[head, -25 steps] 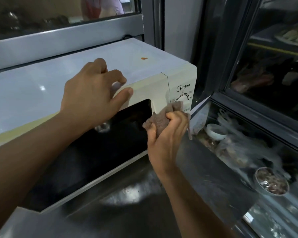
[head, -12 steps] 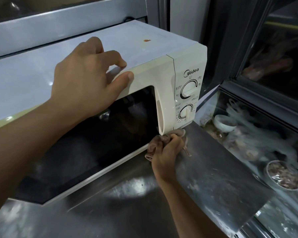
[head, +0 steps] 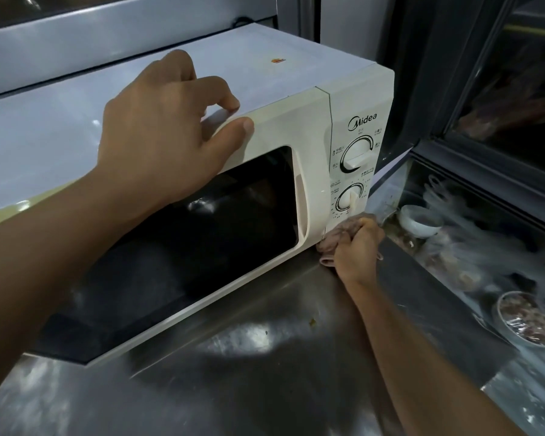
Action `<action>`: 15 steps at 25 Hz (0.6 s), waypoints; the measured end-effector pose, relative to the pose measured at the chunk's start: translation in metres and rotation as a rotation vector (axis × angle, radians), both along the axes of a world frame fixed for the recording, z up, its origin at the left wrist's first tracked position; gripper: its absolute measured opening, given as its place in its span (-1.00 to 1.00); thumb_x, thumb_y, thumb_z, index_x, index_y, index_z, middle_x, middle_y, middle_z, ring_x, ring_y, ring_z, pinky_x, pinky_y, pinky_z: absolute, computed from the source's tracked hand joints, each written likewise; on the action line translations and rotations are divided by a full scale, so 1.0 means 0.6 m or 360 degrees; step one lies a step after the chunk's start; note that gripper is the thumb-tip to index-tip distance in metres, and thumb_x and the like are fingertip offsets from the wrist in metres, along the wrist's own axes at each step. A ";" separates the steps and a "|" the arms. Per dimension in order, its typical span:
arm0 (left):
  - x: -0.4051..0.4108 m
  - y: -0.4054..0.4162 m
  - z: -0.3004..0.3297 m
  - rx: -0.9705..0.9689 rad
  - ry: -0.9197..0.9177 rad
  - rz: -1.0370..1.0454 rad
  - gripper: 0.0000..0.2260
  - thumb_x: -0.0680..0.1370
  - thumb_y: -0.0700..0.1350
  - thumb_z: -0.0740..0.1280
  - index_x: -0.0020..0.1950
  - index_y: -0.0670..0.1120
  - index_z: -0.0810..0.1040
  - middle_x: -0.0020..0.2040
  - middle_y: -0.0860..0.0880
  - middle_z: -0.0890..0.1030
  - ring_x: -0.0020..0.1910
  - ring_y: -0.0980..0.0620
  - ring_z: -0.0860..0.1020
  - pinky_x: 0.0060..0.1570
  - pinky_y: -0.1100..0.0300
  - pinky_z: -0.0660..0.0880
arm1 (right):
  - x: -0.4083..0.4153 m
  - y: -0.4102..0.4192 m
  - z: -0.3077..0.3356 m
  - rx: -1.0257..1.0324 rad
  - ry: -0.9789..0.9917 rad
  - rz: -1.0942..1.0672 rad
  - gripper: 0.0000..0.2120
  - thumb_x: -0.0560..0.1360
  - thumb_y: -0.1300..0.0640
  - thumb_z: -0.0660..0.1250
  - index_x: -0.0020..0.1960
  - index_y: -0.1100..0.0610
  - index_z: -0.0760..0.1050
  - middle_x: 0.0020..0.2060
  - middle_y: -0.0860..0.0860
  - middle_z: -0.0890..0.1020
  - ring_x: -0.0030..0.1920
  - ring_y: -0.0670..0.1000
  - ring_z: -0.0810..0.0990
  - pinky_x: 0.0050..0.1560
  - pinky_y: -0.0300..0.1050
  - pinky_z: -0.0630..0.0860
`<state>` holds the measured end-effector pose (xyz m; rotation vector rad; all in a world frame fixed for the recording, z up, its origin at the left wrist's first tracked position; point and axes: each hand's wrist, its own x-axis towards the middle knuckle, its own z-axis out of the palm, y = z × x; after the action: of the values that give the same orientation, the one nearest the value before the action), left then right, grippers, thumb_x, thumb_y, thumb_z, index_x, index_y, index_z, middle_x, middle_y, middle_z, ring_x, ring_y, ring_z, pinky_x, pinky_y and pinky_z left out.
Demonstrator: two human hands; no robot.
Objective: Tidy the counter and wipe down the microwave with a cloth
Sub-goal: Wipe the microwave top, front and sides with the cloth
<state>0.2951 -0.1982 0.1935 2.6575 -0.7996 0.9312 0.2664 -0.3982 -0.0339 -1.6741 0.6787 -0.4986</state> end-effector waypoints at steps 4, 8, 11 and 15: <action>-0.002 -0.002 0.000 -0.0015 -0.0016 0.0004 -0.61 0.47 0.22 0.18 0.14 0.06 0.58 -0.03 -0.08 0.48 -0.04 -0.08 0.48 -0.18 0.11 0.28 | -0.001 -0.010 0.020 0.0163 -0.0119 -0.0115 -0.83 0.55 0.41 0.07 -0.02 0.15 0.26 -0.05 0.27 0.56 -0.17 0.16 0.64 -0.26 -0.06 0.64; 0.000 -0.001 0.001 0.0015 -0.0045 -0.0013 -0.59 0.48 0.23 0.16 0.14 0.04 0.58 -0.02 -0.11 0.49 -0.02 -0.10 0.48 -0.18 0.12 0.27 | -0.025 0.068 0.027 0.0369 -0.0270 -0.0104 -0.80 0.56 0.40 0.06 0.04 0.13 0.21 -0.22 0.04 0.51 -0.41 -0.17 0.58 -0.45 -0.37 0.50; 0.000 0.000 0.004 0.0049 -0.0049 0.0000 -0.58 0.47 0.23 0.15 0.15 0.04 0.57 -0.02 -0.10 0.49 -0.01 -0.09 0.48 -0.18 0.12 0.28 | -0.040 0.140 0.025 0.0629 -0.0366 0.0016 -0.82 0.52 0.45 0.04 0.00 0.21 0.24 -0.26 0.20 0.47 -0.42 0.06 0.50 -0.50 -0.18 0.46; -0.005 -0.001 0.007 0.0042 0.0006 0.0008 -0.62 0.52 0.20 0.17 0.20 0.03 0.54 0.02 -0.07 0.51 0.03 -0.06 0.49 -0.13 0.11 0.35 | -0.049 0.189 0.020 0.0649 -0.0221 0.0045 -0.78 0.51 0.43 0.11 -0.15 0.13 0.33 -0.22 0.13 0.47 -0.35 -0.13 0.55 -0.39 -0.26 0.53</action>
<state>0.2921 -0.1989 0.1976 2.6841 -0.8100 0.9227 0.2372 -0.2850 -0.0219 -1.2526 0.6071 -0.4190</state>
